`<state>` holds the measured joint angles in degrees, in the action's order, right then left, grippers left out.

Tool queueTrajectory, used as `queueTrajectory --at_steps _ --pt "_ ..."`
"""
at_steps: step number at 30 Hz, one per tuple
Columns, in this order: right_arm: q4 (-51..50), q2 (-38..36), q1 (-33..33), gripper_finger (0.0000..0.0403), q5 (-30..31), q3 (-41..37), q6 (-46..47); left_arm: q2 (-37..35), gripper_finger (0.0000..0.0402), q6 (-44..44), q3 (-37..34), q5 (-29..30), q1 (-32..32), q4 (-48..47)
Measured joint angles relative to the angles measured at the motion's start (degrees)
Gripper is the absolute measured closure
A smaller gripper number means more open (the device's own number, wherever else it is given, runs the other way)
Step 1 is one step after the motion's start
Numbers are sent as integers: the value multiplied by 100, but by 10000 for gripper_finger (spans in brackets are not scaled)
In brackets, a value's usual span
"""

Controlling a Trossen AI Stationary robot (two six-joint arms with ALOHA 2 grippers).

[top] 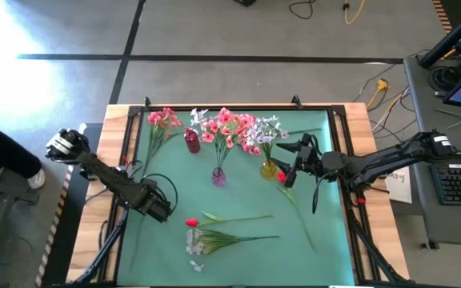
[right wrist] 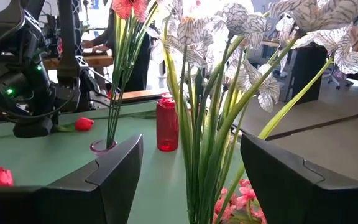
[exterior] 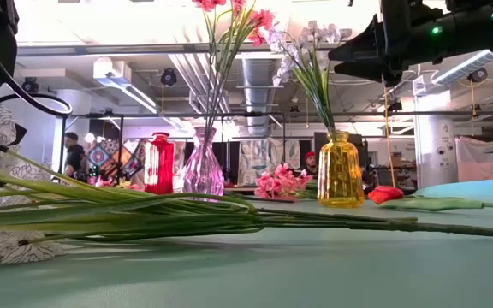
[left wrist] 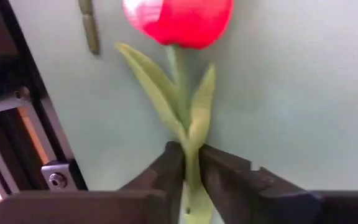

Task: Sort flowers into vase by color
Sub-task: Put the bottom left red flower into the red vase

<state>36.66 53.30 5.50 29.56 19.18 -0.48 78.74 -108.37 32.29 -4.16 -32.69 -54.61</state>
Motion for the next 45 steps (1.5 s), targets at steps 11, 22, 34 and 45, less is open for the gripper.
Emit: queueTrajectory --at_steps 11,22,34,45 --pt "0 0 0 138 0 0 -58 -126 400 104 264 198 4 -417" --pt "-3 0 0 138 0 0 -57 -680 402 314 852 1390 4 -859" --pt "-4 2 0 138 0 0 -56 -1587 401 581 1479 4341 4 -1290" --pt "-2 2 0 138 0 0 -56 -1888 401 2503 2628 7182 21 -1216"
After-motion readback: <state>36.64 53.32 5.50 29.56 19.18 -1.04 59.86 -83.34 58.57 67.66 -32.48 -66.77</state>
